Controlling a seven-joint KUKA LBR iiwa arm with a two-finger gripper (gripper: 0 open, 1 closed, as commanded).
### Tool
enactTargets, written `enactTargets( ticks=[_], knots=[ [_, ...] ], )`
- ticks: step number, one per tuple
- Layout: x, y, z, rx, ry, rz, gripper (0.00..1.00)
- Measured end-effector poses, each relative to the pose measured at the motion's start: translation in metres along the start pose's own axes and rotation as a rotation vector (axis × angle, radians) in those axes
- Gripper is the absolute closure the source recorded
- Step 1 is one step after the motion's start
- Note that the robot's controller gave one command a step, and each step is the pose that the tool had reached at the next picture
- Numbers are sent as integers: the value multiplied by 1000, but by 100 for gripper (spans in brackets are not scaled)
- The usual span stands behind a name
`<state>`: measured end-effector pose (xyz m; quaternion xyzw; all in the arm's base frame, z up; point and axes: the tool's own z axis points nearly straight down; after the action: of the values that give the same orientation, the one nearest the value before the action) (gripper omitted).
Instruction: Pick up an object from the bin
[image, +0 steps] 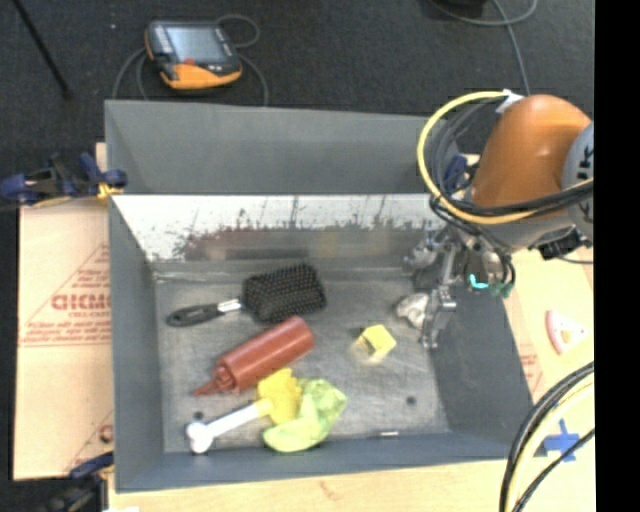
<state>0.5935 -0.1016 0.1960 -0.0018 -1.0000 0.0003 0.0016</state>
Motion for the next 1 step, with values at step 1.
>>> enactTargets(
  ticks=[1],
  knots=[
    [-2,0,-5,1,-8,-2,0]
  ],
)
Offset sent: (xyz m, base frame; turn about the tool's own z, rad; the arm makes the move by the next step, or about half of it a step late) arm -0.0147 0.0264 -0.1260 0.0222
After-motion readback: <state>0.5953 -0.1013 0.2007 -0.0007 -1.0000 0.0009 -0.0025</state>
